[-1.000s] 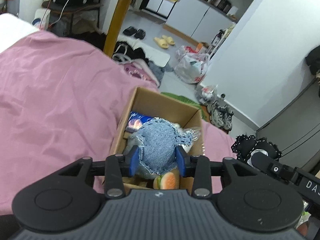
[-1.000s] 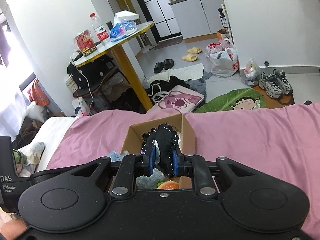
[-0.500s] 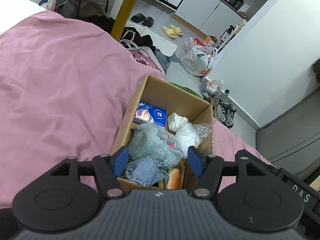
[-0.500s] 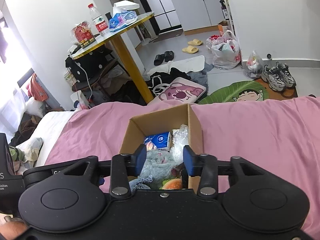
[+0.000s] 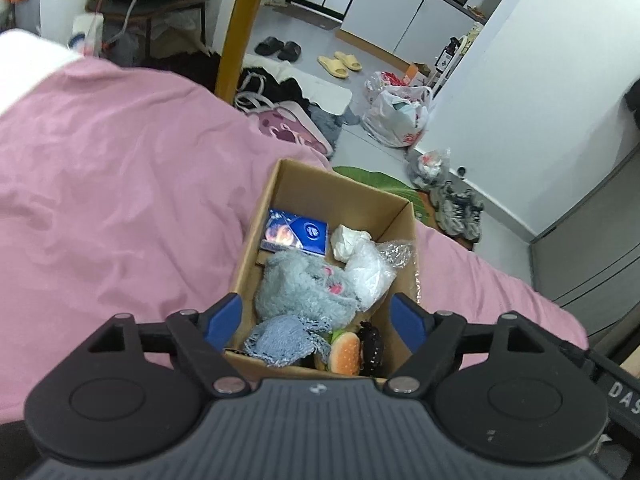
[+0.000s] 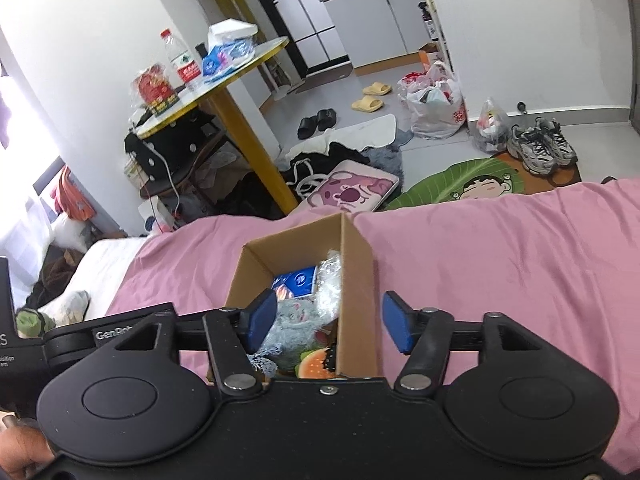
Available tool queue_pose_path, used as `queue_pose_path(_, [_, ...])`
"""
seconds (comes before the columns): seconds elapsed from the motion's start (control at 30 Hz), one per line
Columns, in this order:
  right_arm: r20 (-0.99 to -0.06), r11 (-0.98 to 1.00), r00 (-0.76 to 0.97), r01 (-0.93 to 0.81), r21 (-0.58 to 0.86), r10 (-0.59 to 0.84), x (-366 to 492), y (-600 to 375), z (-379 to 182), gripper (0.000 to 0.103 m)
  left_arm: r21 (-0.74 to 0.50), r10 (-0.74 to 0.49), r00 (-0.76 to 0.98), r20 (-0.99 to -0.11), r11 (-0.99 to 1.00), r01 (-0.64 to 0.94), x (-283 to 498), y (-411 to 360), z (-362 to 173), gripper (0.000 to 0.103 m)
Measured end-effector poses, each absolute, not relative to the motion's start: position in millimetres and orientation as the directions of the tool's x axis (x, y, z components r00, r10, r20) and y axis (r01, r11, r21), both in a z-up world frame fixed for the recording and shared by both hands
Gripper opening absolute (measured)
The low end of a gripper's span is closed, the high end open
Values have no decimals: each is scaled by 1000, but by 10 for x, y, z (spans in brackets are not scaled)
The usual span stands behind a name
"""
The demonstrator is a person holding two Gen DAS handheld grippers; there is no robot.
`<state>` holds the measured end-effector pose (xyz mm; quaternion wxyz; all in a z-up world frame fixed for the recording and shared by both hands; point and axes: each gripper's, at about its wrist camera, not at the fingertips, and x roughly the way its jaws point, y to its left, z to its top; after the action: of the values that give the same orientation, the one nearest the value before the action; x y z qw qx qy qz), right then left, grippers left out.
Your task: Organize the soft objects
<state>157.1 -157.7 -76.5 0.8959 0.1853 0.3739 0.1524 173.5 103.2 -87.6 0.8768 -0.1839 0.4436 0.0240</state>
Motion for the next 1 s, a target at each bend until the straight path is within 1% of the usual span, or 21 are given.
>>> queue_pose_path(0.07, [-602,881,683,-132,455,413,1535,-1665,-732,71,-279,-98,614,-784,938,-206,1699,983,-810,85])
queue_pose_path(0.23, [-572,876,706,-145,460,418,1409,-1854,-621,94,-252,-82,633,-770,951,-182,1579,827,-621,86])
queue_pose_path(0.33, [-565,876,716,-138,462,411,1350,-1979,-567,102,-226,-56,648,-760,957,-182,1489,734,-521,91])
queue_pose_path(0.4, [-562,880,723,-135,455,402,1323,-2056,-533,103,-204,-35,660,-750,962,-181,1433,673,-460,92])
queue_pose_path(0.5, [-555,880,730,-134,455,399,1263,-2158,-496,103,-193,-36,663,-747,967,-165,1364,578,-391,94])
queue_pose_path(0.6, [-551,885,735,-146,442,396,1198,-2227,-465,103,-186,-38,670,-741,971,-150,1292,502,-339,100])
queue_pose_path(0.8, [-543,891,738,-180,416,402,1071,-2328,-372,103,-171,-51,695,-717,980,-104,1133,363,-200,103])
queue_pose_path(1.0, [-531,896,747,-196,399,400,942,-2391,-284,103,-167,-53,715,-697,982,-90,971,310,-75,103])
